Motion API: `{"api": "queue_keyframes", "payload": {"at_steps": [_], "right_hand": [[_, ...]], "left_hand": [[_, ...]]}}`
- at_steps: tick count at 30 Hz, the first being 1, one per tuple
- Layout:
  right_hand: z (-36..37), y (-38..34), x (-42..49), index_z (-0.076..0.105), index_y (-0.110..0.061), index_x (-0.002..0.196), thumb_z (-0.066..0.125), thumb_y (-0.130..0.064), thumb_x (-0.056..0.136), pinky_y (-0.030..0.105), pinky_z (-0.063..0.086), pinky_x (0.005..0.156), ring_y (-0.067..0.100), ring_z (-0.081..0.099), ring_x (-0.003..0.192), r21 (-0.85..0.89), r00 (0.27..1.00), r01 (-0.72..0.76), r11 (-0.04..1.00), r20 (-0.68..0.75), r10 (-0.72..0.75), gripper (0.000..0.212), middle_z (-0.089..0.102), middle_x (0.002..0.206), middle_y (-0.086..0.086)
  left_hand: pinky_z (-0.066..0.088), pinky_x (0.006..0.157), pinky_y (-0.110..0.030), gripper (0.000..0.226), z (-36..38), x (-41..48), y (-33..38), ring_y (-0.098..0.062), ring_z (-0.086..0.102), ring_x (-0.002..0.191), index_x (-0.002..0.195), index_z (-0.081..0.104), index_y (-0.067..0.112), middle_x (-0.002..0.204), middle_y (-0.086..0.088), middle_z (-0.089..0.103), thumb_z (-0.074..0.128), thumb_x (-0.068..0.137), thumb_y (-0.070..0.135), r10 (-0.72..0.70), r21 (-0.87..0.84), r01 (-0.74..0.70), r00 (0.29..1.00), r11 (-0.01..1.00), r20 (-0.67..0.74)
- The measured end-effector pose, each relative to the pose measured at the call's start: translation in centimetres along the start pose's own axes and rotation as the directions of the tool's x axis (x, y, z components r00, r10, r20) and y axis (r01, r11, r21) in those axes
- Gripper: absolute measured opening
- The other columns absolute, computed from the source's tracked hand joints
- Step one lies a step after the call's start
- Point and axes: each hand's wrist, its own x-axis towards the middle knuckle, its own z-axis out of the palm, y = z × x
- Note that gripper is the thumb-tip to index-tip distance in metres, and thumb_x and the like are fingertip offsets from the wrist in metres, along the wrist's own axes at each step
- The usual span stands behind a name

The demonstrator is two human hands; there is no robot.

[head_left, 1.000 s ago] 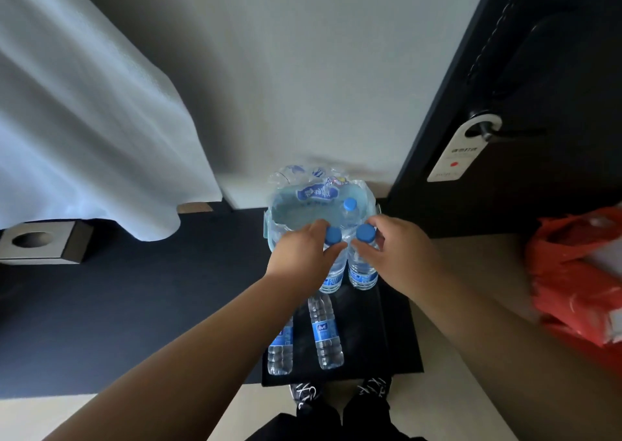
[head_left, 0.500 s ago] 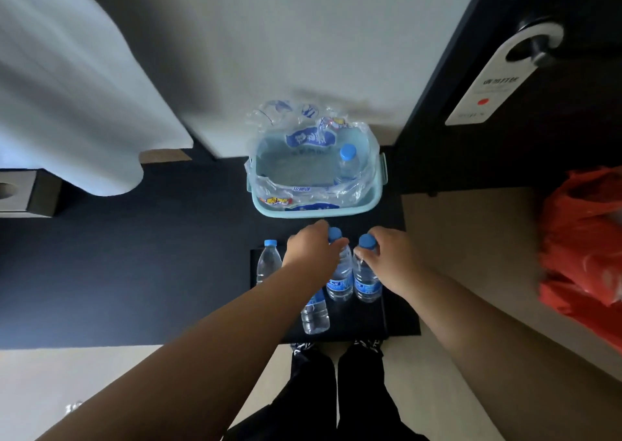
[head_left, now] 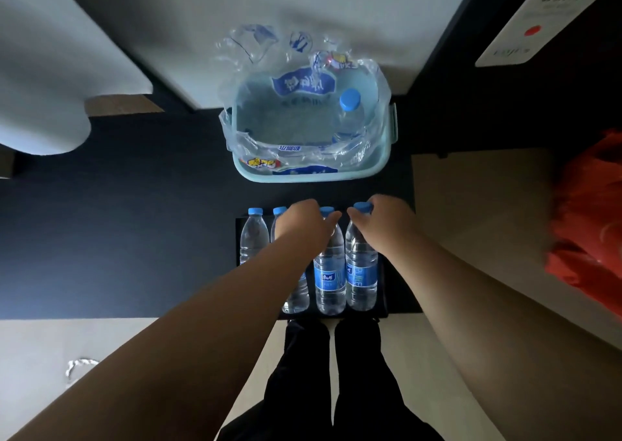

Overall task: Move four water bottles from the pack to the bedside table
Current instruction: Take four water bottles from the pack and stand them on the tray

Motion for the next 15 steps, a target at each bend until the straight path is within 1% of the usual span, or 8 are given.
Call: {"api": "queue_keyframes", "payload": {"at_steps": [3,5,6,8,10,12,15], "right_hand": [[1.5,0.4,0.9,0.066,-0.022,0.089,0.059,-0.062,0.091,0.038,0.062,0.063,0.02,0.07,0.066,0.012,0.995,-0.098,0.995,0.032,0.098,0.041,0.07,0.076,-0.002],[2.5,1.0,1.4,0.066,-0.021,0.089,0.059,-0.062,0.091,0.037,0.062,0.062,0.021,0.071,0.066,0.031,0.99,-0.132,0.991,0.047,0.131,0.043,0.072,0.076,-0.001],[2.9,1.3,1.6,0.067,-0.02,0.088,0.059,-0.062,0.091,0.035,0.06,0.059,0.02,0.071,0.064,0.044,0.989,-0.142,0.989,0.048,0.139,0.043,0.072,0.075,-0.001],[3.6,1.7,2.0,0.066,-0.018,0.088,0.059,-0.061,0.092,0.031,0.053,0.053,0.021,0.07,0.062,0.057,0.988,-0.15,0.987,0.045,0.148,0.043,0.07,0.073,0.0],[4.1,2.0,2.4,0.065,-0.016,0.09,0.057,-0.06,0.094,0.029,0.049,0.053,0.022,0.07,0.064,0.045,0.987,-0.154,0.987,0.057,0.151,0.045,0.07,0.077,0.002],[4.5,2.4,2.6,0.065,-0.014,0.094,0.053,-0.057,0.098,0.029,0.045,0.053,0.023,0.068,0.067,0.008,0.986,-0.144,0.989,0.08,0.143,0.044,0.07,0.081,0.004],[4.7,2.9,2.0,0.064,-0.014,0.093,0.047,-0.052,0.102,0.029,0.039,0.052,0.021,0.064,0.067,-0.027,0.989,-0.12,0.992,0.081,0.122,0.042,0.069,0.081,0.005]], "left_hand": [[0.054,0.063,-0.034,0.047,1.5,1.2,-0.4,-0.021,0.065,0.07,0.088,0.062,0.019,0.077,0.0,0.068,0.055,0.092,0.065,-0.037,0.002,0.037,0.999,0.999,0.002],[0.052,0.061,-0.033,0.049,2.3,2.0,-0.5,-0.022,0.065,0.071,0.089,0.064,0.018,0.078,-0.001,0.069,0.052,0.093,0.066,-0.055,0.008,0.055,0.998,0.998,-0.007],[0.051,0.06,-0.033,0.05,2.7,2.4,-0.6,-0.022,0.066,0.071,0.089,0.064,0.018,0.078,-0.001,0.069,0.052,0.093,0.066,-0.063,0.015,0.063,0.998,0.998,-0.013],[0.048,0.058,-0.032,0.05,3.4,2.9,-0.7,-0.023,0.066,0.07,0.089,0.063,0.018,0.078,-0.001,0.069,0.051,0.093,0.066,-0.075,0.019,0.075,0.997,0.997,-0.028],[0.045,0.054,-0.031,0.047,3.9,3.3,-0.8,-0.021,0.064,0.065,0.086,0.061,0.019,0.074,-0.001,0.067,0.05,0.095,0.065,-0.086,0.011,0.086,0.996,0.996,-0.032],[0.04,0.051,-0.03,0.043,4.3,3.3,-0.9,-0.019,0.061,0.061,0.083,0.062,0.019,0.07,0.0,0.065,0.049,0.096,0.058,-0.078,0.037,0.079,0.997,0.996,-0.022],[0.039,0.055,-0.031,0.035,4.7,2.6,-1.4,-0.019,0.06,0.062,0.083,0.063,0.022,0.07,0.002,0.063,0.046,0.096,0.05,-0.018,0.096,0.02,1.0,0.995,-0.013]]}}
